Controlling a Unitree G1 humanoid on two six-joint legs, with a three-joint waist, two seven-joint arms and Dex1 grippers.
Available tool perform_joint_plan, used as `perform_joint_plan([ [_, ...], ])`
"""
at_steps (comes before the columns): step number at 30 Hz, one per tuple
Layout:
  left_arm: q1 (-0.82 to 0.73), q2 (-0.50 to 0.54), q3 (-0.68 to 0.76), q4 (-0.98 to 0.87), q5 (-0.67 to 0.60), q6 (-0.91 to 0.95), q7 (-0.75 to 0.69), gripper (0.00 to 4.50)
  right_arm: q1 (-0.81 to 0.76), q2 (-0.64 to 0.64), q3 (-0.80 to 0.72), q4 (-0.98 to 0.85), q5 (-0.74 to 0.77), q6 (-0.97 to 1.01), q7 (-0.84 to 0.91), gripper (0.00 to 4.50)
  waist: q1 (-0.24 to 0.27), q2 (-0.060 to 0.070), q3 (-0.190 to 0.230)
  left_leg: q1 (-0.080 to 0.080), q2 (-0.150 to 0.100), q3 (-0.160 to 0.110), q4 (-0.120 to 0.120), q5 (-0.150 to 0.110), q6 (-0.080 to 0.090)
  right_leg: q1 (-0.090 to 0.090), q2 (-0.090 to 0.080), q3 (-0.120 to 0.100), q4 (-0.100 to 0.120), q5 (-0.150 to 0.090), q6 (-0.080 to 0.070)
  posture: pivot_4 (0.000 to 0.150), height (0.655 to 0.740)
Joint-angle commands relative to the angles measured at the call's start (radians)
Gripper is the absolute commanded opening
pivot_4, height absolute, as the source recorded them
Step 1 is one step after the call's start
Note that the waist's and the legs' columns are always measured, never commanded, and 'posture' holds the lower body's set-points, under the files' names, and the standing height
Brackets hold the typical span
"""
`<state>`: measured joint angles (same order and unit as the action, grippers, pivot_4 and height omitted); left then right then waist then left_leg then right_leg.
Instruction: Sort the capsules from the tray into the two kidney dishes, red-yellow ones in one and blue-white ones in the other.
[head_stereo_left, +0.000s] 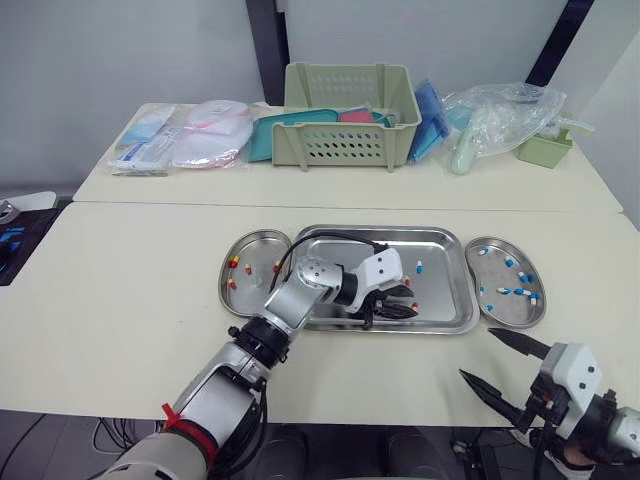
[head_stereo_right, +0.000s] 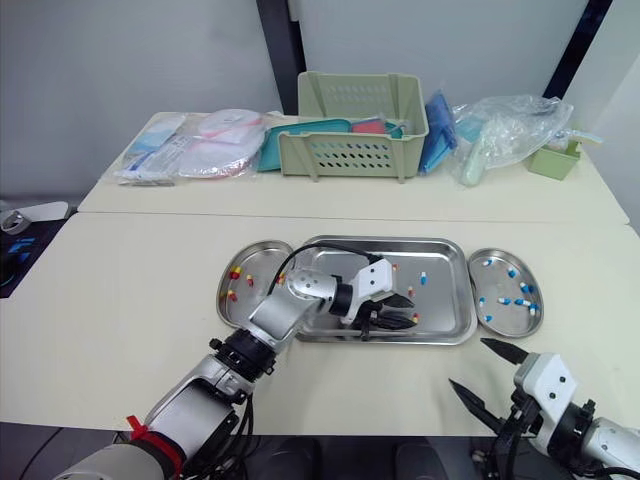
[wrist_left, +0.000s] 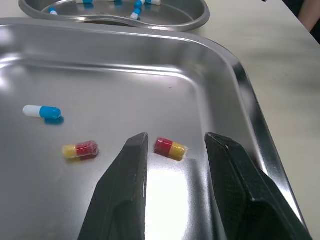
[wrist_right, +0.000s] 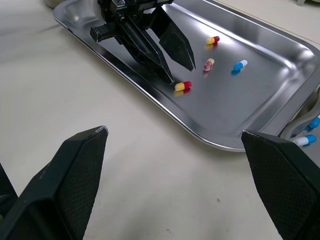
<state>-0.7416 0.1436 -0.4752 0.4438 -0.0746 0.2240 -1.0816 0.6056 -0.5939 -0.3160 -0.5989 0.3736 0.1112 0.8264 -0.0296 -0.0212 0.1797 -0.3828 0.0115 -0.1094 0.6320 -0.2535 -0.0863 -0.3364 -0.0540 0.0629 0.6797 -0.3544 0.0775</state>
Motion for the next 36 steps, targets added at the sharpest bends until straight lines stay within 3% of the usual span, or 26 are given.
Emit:
perform_joint_plan([
  [1,-0.035,-0.029,0.018,0.03,0.004,-0.035,-0.003,2.18,0.02,0.01,-0.004,-0.028,-0.004,-0.036,-0.003,4.5,0.0,0.0,0.0,0.0,0.0,0.0,0.0,0.0,0.0,0.0,0.0,0.0,0.0,0.0,0.0,0.15,0.74],
  [5,-0.039,-0.036,0.008,0.051,0.021,-0.067,-0.017,3.36,0.037,0.019,-0.005,-0.026,-0.009,-0.05,-0.003,4.5,-0.001,0.0,0.0,0.0,0.0,0.0,0.0,0.0,0.0,0.0,0.0,0.0,0.0,0.0,0.0,0.15,0.74],
  [17,-0.093,-0.069,-0.005,0.182,0.088,-0.094,-0.036,3.36,0.044,0.023,0.009,-0.078,-0.004,-0.018,-0.043,4.5,0.0,0.0,0.0,0.0,0.0,0.0,0.0,0.0,0.0,0.0,0.0,0.0,0.0,0.0,0.0,0.15,0.74],
  [21,-0.105,-0.073,-0.012,0.208,0.107,-0.097,-0.053,2.59,0.041,0.02,0.011,-0.087,-0.002,-0.004,-0.051,4.5,0.0,0.0,0.0,0.0,0.0,0.0,0.0,0.0,0.0,0.0,0.0,0.0,0.0,0.0,0.0,0.15,0.74],
  [28,-0.109,-0.079,-0.03,0.235,0.149,-0.11,-0.066,0.48,0.028,0.016,0.009,-0.095,0.004,0.016,-0.06,4.5,0.0,0.0,0.0,0.0,0.0,0.0,0.0,0.0,0.0,0.0,0.0,0.0,0.0,0.0,0.0,0.15,0.74],
  [36,-0.103,-0.086,-0.002,0.2,0.128,-0.105,-0.077,0.44,0.018,0.014,0.009,-0.095,0.003,0.023,-0.065,4.5,0.0,0.001,0.0,0.0,0.0,0.0,0.0,0.0,0.0,0.0,0.0,0.0,0.0,0.0,0.0,0.15,0.74],
])
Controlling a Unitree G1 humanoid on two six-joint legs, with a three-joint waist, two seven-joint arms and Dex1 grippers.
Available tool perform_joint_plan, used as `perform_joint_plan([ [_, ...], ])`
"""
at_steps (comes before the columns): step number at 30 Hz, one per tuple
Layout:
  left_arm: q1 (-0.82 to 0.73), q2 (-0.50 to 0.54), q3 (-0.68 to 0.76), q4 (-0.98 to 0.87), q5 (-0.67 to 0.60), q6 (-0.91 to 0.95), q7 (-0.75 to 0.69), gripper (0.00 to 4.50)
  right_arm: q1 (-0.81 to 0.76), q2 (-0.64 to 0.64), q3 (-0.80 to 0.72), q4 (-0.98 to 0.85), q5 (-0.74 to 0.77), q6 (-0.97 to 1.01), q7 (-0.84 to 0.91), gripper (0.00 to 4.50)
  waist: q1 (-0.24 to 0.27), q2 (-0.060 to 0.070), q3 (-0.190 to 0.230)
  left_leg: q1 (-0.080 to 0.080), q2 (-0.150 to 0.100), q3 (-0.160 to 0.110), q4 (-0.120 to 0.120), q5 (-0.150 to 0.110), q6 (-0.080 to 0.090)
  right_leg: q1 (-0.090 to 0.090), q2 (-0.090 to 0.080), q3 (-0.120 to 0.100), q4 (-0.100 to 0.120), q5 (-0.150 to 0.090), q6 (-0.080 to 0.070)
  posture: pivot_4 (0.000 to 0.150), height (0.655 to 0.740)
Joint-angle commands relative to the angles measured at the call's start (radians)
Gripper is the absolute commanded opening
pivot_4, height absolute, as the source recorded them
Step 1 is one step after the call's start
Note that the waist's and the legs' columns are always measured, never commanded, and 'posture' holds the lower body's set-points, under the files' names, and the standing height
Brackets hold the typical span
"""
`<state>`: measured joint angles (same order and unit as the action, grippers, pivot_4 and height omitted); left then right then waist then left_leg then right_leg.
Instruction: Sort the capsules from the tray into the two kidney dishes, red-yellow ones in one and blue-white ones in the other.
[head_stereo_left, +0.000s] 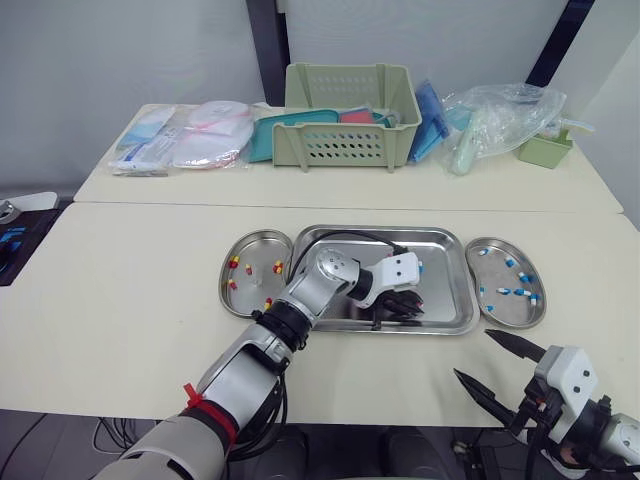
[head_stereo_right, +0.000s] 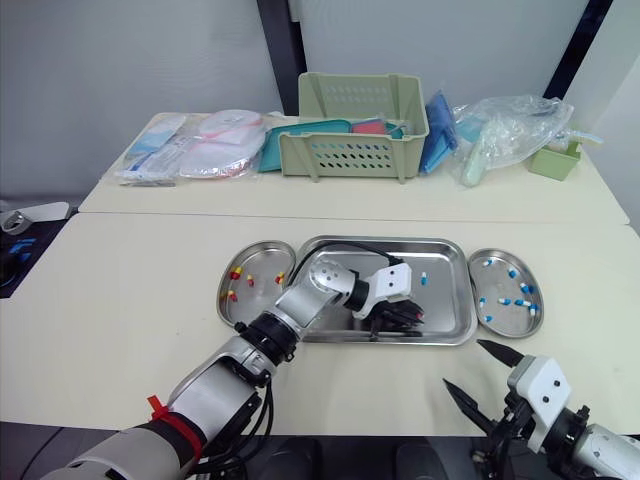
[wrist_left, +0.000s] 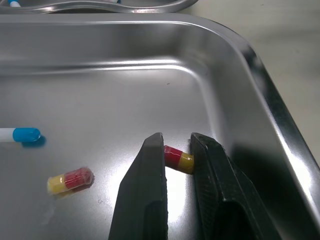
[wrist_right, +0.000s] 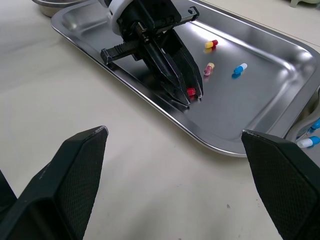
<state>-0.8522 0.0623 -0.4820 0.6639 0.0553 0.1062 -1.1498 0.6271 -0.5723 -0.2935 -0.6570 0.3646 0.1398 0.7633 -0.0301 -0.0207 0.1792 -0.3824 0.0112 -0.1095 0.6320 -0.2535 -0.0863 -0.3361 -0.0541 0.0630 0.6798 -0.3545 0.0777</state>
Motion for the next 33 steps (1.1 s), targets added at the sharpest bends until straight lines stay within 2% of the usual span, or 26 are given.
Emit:
perform_joint_plan([
  [1,0.006,-0.001,0.011,-0.039,-0.01,0.022,-0.013,0.44,-0.006,-0.007,-0.014,-0.036,0.012,-0.005,-0.002,4.5,0.0,0.0,0.0,0.0,0.0,0.0,0.0,0.0,0.0,0.0,0.0,0.0,0.0,0.0,0.0,0.15,0.74],
  [5,0.01,0.027,0.038,-0.147,-0.04,0.078,-0.025,0.44,-0.014,-0.011,-0.016,-0.033,0.011,-0.003,0.001,4.5,-0.001,0.0,0.0,0.0,0.0,0.0,0.0,0.0,0.0,0.0,0.0,0.0,0.0,0.0,0.0,0.15,0.74],
  [8,0.027,0.084,0.069,-0.294,-0.071,0.16,-0.038,0.44,-0.024,-0.022,-0.014,-0.034,0.009,-0.006,0.009,4.5,-0.002,0.0,0.0,0.0,0.0,0.0,0.0,0.0,0.0,-0.001,0.0,0.0,0.0,0.0,0.0,0.15,0.74],
  [14,0.138,0.27,0.18,-0.681,-0.176,0.437,-0.023,0.43,-0.077,-0.077,0.005,-0.038,0.021,0.005,0.053,4.5,-0.005,0.002,-0.001,0.0,0.001,0.0,0.0,0.0,0.0,0.0,0.0,0.0,0.0,0.0,0.0,0.15,0.74],
  [20,0.271,0.46,0.349,-0.914,-0.27,0.678,0.048,0.42,-0.185,-0.156,0.059,-0.015,0.05,0.043,0.129,4.5,-0.002,0.001,-0.001,0.0,0.001,-0.001,0.001,0.0,0.0,0.0,0.0,0.0,0.0,0.0,0.0,0.15,0.74],
  [27,0.421,0.567,0.584,-1.029,-0.36,0.895,0.209,0.41,-0.305,-0.205,0.122,0.053,0.085,0.065,0.214,4.5,-0.001,0.001,0.0,0.0,0.001,-0.002,0.001,0.0,0.0,0.0,0.0,-0.001,0.0,0.0,0.0,0.15,0.74],
  [33,0.516,0.589,0.682,-1.036,-0.366,0.913,0.337,0.35,-0.364,-0.198,0.158,0.106,0.087,0.055,0.248,4.5,0.001,0.0,0.0,-0.001,0.001,-0.002,0.001,0.0,0.0,0.0,0.0,-0.001,0.0,0.0,0.0,0.15,0.74],
])
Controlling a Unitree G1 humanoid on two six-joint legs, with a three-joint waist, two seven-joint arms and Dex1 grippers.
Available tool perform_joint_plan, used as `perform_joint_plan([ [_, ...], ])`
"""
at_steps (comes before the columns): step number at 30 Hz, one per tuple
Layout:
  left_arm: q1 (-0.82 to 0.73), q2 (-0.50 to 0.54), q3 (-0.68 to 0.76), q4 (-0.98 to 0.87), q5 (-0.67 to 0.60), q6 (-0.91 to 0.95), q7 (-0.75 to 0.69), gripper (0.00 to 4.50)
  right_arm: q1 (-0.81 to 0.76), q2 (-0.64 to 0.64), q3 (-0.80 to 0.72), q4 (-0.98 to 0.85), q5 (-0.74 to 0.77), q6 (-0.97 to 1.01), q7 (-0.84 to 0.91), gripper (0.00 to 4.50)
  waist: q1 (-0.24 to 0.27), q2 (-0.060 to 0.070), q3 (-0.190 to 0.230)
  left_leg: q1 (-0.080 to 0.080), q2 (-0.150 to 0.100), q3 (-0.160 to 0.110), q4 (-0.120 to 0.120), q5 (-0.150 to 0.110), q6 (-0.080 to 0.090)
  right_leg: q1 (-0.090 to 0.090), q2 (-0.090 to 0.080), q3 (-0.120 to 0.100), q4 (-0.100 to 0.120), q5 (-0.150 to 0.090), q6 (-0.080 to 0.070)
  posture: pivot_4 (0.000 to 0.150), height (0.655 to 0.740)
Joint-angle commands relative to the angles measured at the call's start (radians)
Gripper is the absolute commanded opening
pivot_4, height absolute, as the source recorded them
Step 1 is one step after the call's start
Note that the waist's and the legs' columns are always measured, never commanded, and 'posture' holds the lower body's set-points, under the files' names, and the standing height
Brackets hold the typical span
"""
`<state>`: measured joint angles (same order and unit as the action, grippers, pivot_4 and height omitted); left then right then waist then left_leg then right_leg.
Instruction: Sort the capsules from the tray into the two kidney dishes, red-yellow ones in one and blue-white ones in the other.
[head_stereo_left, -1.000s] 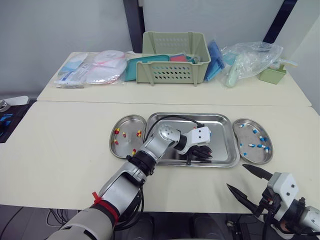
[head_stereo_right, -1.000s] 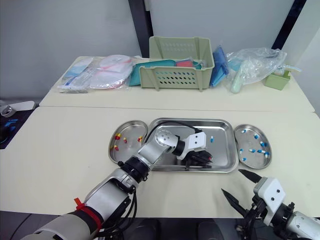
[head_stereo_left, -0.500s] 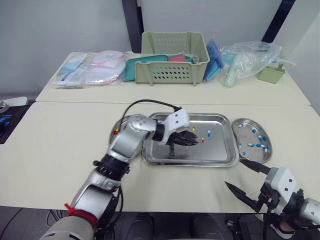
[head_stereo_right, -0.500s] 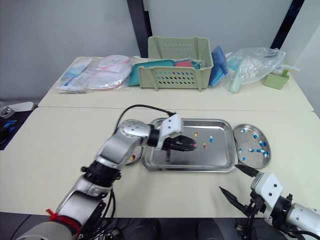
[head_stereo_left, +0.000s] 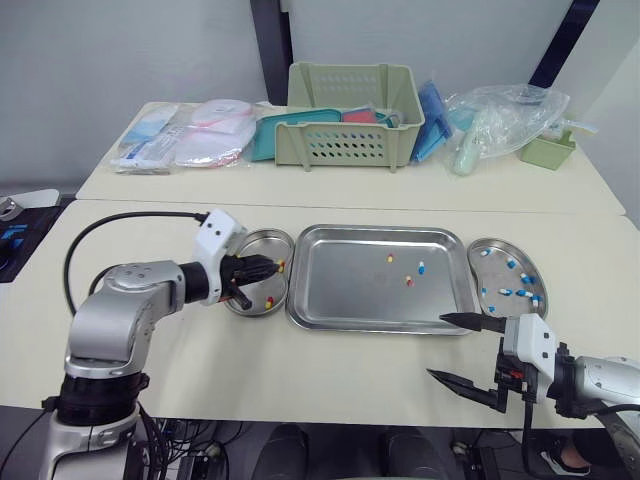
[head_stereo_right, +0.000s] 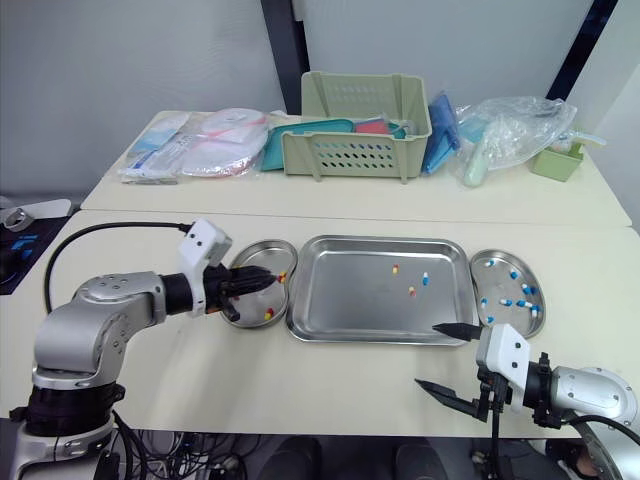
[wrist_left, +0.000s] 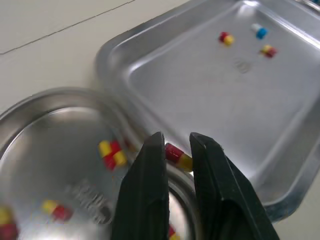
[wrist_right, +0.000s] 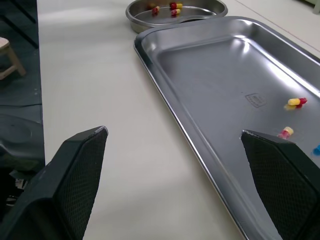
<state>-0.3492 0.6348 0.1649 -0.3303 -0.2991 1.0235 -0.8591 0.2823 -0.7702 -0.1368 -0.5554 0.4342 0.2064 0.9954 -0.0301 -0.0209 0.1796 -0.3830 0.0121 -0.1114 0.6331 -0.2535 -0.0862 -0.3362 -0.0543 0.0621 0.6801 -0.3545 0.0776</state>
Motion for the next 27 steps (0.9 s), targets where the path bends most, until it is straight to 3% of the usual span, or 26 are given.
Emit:
perform_joint_plan([
  [1,0.02,0.017,0.038,-0.041,-0.016,-0.006,0.057,0.33,-0.025,0.001,0.005,0.012,0.017,-0.014,0.018,4.5,0.001,0.0,0.0,0.0,0.0,0.0,0.0,0.0,0.0,0.0,0.0,0.0,0.0,0.0,0.0,0.15,0.74],
  [5,0.038,0.006,0.056,-0.03,-0.025,-0.036,0.112,0.43,-0.04,0.006,0.019,0.028,0.012,-0.02,0.02,4.5,0.001,0.0,0.0,0.0,0.0,0.0,0.0,0.0,0.0,0.0,0.0,0.0,0.0,0.0,0.0,0.15,0.74],
  [15,0.056,0.024,0.084,-0.038,-0.084,-0.06,0.14,3.29,-0.066,0.007,0.025,0.028,0.024,-0.006,0.01,4.5,0.0,0.0,0.0,0.0,0.0,0.0,0.0,0.0,0.0,0.0,0.0,0.0,0.0,0.0,0.0,0.15,0.74],
  [27,0.109,0.052,0.175,-0.048,-0.252,-0.048,0.1,3.29,-0.089,0.008,0.038,0.034,0.024,0.001,0.002,4.5,-0.001,0.0,0.0,0.0,0.0,0.0,0.0,0.0,0.0,0.0,0.0,0.0,0.0,0.0,0.0,0.15,0.74],
])
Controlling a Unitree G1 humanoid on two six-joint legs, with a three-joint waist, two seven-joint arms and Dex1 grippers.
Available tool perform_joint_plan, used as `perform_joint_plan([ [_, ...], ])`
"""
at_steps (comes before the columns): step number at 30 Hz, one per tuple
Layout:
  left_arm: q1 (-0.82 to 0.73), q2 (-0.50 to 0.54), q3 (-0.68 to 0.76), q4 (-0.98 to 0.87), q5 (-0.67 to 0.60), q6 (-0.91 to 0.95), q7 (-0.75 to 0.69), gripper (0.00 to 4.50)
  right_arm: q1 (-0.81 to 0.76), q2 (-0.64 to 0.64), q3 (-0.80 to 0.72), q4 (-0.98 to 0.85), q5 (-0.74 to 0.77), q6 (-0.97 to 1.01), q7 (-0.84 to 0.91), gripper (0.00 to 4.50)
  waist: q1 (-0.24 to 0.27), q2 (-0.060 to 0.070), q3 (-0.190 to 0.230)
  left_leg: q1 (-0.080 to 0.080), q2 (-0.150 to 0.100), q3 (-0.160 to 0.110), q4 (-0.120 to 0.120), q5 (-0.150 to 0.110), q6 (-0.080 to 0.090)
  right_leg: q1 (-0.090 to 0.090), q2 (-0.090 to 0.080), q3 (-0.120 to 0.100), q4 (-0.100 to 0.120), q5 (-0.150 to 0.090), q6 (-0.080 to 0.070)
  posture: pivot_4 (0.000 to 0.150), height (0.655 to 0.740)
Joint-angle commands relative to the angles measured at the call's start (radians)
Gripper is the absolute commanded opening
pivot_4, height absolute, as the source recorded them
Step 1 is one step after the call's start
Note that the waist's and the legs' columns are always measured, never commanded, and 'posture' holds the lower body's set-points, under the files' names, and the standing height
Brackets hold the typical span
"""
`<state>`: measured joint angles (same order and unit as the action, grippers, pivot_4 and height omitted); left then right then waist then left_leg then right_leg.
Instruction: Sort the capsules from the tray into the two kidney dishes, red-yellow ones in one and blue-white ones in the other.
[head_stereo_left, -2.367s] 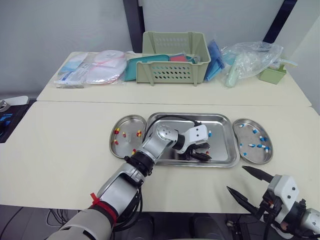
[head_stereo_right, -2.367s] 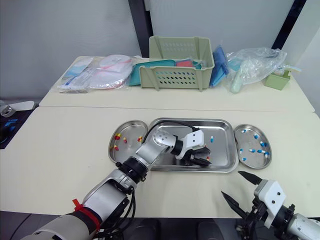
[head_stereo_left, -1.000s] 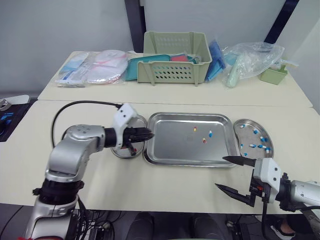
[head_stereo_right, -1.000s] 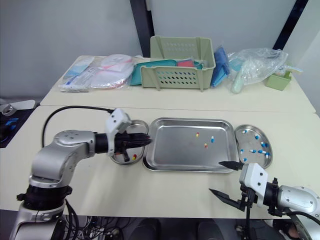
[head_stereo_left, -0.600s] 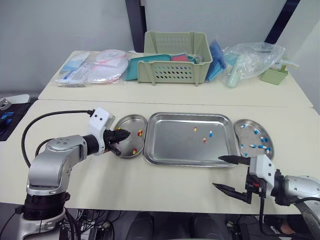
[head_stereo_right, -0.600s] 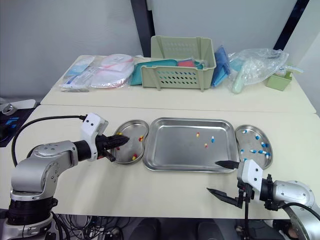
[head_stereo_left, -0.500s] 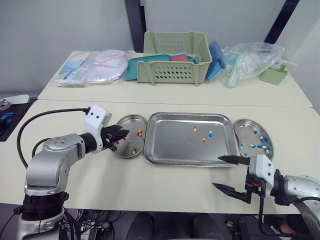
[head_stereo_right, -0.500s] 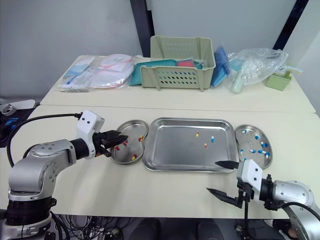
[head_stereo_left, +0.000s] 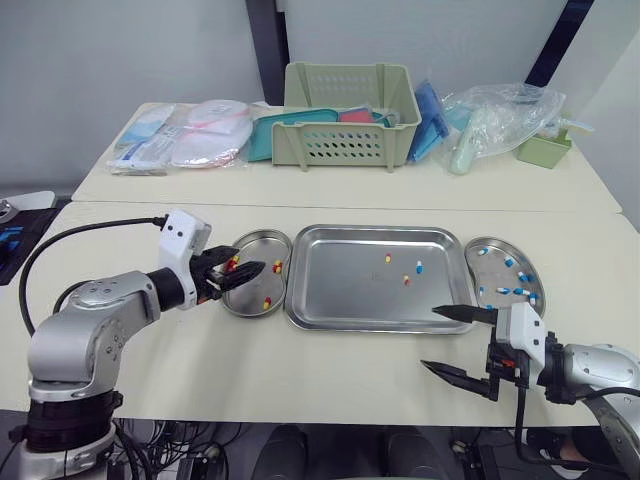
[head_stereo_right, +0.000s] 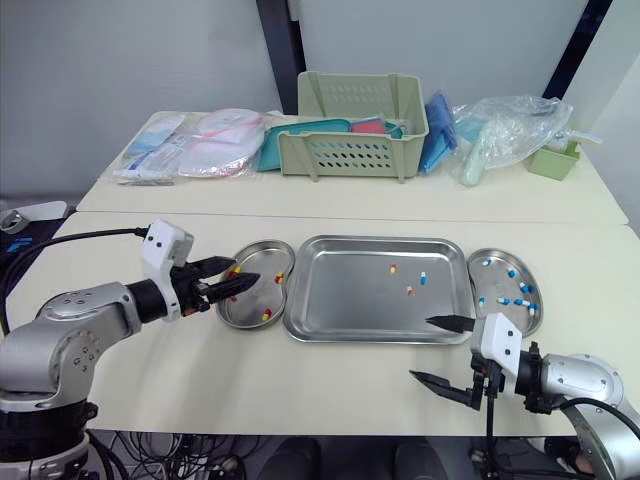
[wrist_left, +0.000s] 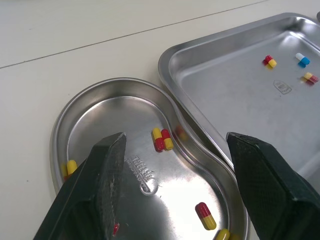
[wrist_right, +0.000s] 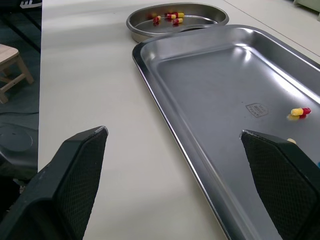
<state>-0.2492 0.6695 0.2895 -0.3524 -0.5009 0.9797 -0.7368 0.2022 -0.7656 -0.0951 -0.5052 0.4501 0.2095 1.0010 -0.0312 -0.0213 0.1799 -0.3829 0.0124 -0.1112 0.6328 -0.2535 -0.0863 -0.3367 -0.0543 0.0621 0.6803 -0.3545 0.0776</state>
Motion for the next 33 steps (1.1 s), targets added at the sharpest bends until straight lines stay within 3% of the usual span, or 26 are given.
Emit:
perform_joint_plan([
  [1,0.022,0.022,0.055,-0.024,-0.062,-0.025,-0.039,3.29,-0.009,0.005,-0.003,-0.017,0.007,-0.003,-0.005,4.5,0.0,0.0,0.0,0.0,0.0,0.0,0.0,0.0,0.0,0.0,0.0,0.0,0.0,0.0,0.0,0.15,0.74],
  [6,0.057,0.013,0.09,-0.022,-0.116,-0.062,-0.059,3.29,0.0,0.007,-0.003,-0.019,0.001,-0.008,-0.011,4.5,0.0,0.0,0.0,0.0,0.0,0.0,0.0,0.0,0.0,0.0,0.0,0.0,0.0,0.0,0.0,0.15,0.74],
  [11,0.116,0.04,0.096,-0.022,-0.125,-0.137,-0.101,4.44,0.014,0.0,-0.034,-0.04,0.01,-0.001,-0.027,4.5,0.0,0.0,0.0,0.0,0.0,0.0,0.0,0.0,0.0,0.0,0.0,0.0,0.0,0.0,0.0,0.15,0.74],
  [12,0.124,0.043,0.097,-0.024,-0.115,-0.165,-0.103,4.47,0.021,-0.004,-0.051,-0.045,0.017,0.003,-0.031,4.5,0.0,0.0,0.0,0.0,0.0,0.0,0.0,0.0,0.0,0.0,0.0,0.0,0.0,0.0,0.0,0.15,0.74],
  [22,0.254,0.1,0.209,0.042,-0.076,-0.347,-0.124,4.47,0.134,-0.078,-0.36,-0.009,0.085,0.089,-0.005,4.5,0.0,0.0,0.0,0.001,0.0,0.002,-0.002,0.0,0.0,0.0,0.0,0.001,0.0,0.0,0.0,0.15,0.74],
  [27,0.359,0.119,0.289,0.178,-0.006,-0.507,-0.151,4.47,0.174,-0.142,-0.536,0.136,0.056,0.066,0.061,4.5,0.0,0.0,0.0,0.002,0.0,0.003,-0.003,0.0,0.0,0.0,0.0,0.002,-0.001,0.0,0.0,0.15,0.74],
  [33,0.407,0.111,0.335,0.332,0.055,-0.651,-0.139,4.47,0.205,-0.187,-0.607,0.307,-0.011,-0.01,0.143,4.5,0.0,-0.001,0.001,0.001,0.0,0.003,-0.003,0.0,0.0,0.0,0.0,0.002,-0.001,0.0,0.0,0.15,0.74],
])
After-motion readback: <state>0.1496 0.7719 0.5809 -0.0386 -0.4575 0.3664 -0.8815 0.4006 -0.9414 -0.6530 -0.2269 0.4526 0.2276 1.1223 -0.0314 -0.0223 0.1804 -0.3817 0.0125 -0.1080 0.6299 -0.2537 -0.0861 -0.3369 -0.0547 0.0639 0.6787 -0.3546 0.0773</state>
